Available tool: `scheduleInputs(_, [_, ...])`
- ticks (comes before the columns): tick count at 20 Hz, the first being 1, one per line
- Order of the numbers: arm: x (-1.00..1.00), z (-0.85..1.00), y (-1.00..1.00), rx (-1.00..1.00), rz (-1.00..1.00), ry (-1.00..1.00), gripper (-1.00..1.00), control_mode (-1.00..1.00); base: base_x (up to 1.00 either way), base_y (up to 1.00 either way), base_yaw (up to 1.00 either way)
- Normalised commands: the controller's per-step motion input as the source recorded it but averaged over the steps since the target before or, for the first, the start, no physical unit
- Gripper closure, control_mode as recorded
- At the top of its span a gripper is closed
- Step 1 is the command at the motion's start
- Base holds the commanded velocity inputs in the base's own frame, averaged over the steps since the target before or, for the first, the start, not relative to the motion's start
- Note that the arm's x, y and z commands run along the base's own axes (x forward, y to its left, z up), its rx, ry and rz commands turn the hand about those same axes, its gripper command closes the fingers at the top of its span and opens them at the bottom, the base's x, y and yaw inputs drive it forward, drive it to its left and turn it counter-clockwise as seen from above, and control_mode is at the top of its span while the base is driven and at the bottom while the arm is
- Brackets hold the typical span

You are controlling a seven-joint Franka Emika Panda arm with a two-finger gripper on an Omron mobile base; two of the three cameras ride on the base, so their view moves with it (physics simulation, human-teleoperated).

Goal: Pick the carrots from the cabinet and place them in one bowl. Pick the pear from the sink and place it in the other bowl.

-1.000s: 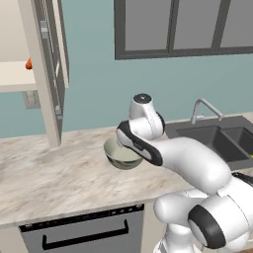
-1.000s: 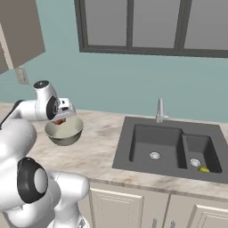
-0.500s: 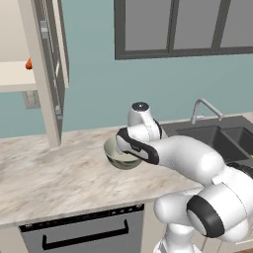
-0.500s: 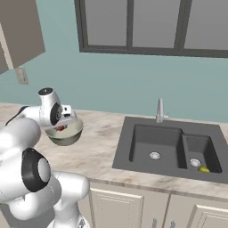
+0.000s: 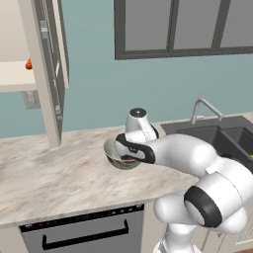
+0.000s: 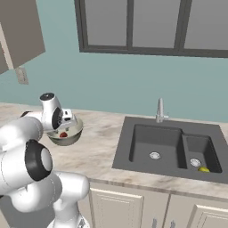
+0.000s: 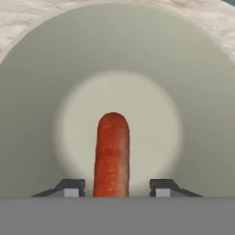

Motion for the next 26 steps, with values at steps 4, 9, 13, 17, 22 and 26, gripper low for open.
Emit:
scheduleInputs(4, [0.08, -0.01, -0.07, 0.0, 0.0, 0.03, -1.0, -1.0, 0.0, 0.0, 0.0])
scheduleInputs(9, [0.02, 0.5, -0.12, 0.02, 0.0, 0.19, -1.0, -1.0, 0.0, 0.0, 0.0])
scheduleInputs(13, [-0.14, 0.85, -0.01, 0.02, 0.0, 0.14, -1.0, -1.0, 0.0, 0.0, 0.0])
scheduleInputs(17, [-0.54, 0.4, 0.0, 0.0, -0.02, 0.03, -1.0, -1.0, 0.0, 0.0, 0.0])
scheduleInputs(22, [-0.85, 0.09, -0.14, 0.0, -0.13, -0.09, -1.0, -1.0, 0.0, 0.0, 0.0])
scheduleInputs(26, [-0.85, 0.09, -0.2, 0.0, -0.11, -0.11, -1.0, -1.0, 0.0, 0.0, 0.0])
